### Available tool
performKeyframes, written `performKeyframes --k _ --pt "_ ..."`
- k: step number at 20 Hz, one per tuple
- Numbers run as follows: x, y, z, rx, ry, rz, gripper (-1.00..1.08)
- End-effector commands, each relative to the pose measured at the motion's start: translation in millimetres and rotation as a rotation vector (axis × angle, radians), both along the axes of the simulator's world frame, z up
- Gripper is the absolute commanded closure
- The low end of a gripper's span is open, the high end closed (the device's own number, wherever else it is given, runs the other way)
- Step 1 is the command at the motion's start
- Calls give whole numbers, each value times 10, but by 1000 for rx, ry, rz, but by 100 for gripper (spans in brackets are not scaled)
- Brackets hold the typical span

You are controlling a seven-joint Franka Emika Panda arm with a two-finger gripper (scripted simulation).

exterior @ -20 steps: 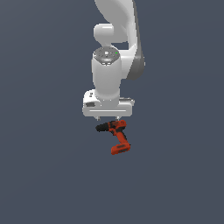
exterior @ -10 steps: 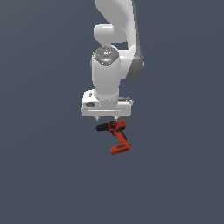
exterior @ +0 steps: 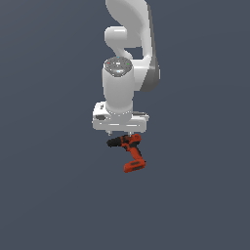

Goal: Pick up the object and move it to a goal position.

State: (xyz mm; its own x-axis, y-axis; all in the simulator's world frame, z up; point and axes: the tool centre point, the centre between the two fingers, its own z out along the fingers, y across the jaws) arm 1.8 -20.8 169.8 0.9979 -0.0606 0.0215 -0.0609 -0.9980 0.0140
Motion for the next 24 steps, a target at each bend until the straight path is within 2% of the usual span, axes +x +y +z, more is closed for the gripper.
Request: performKeyframes --k 1,7,24 --pt "-13 10 -55 6 0 -46 -60" --pt "-58 31 -231 22 -2 -205 -60" --pt "-243 -13 -765 46 -21 -774 -60"
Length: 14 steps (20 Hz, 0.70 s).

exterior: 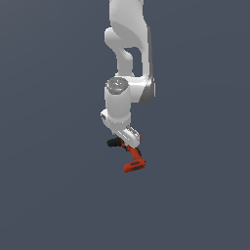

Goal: Pick up the object and move it to a goal position.

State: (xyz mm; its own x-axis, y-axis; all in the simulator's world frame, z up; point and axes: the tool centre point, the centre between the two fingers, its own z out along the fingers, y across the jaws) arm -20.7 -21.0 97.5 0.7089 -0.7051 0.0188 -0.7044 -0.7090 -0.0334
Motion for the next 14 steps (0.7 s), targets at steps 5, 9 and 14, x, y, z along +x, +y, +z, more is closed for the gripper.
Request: performKeyframes --k 5,9,14 --pt "-79 -60 -171 -3 -11 -223 -60" --pt "-128 -110 -262 -8 -21 -357 -60" --pt "-179 -170 -343 -14 -35 -493 -60"
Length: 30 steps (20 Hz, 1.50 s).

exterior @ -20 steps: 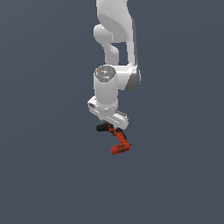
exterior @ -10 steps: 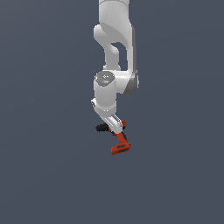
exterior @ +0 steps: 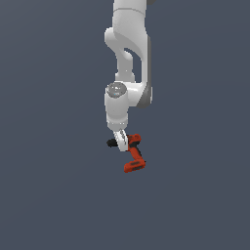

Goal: Pick up the object and move it to a goal position.

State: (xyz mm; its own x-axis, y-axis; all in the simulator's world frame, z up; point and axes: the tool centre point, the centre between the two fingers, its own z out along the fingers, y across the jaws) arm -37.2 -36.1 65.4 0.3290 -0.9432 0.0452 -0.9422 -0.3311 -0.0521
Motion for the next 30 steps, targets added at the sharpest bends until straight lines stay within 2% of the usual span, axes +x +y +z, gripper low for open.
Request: performKeyframes --k 1,10,29,30 --pt "-22 -29 -34 -4 -7 -63 -60" --pt "-67 -90 -94 -12 -21 -181 -60" --pt "-47 -113 -398 -12 -22 -189 -60" --pt "-47 -113 -398 -12 -22 -189 108"
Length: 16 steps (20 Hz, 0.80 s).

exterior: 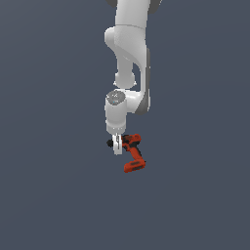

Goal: Pick up the object and move it to a goal position.

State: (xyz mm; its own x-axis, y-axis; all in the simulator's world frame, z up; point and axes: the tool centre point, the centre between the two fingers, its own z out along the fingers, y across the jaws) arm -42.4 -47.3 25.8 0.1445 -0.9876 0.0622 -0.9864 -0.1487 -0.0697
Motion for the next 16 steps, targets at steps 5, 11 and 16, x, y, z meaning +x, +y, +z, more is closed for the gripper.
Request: performKeyframes --k 5,11,16 --pt "5 -1 -2 0 -1 0 108" --pt "5 3 3 0 -1 0 108" --pt "38 28 106 0 -1 0 108"
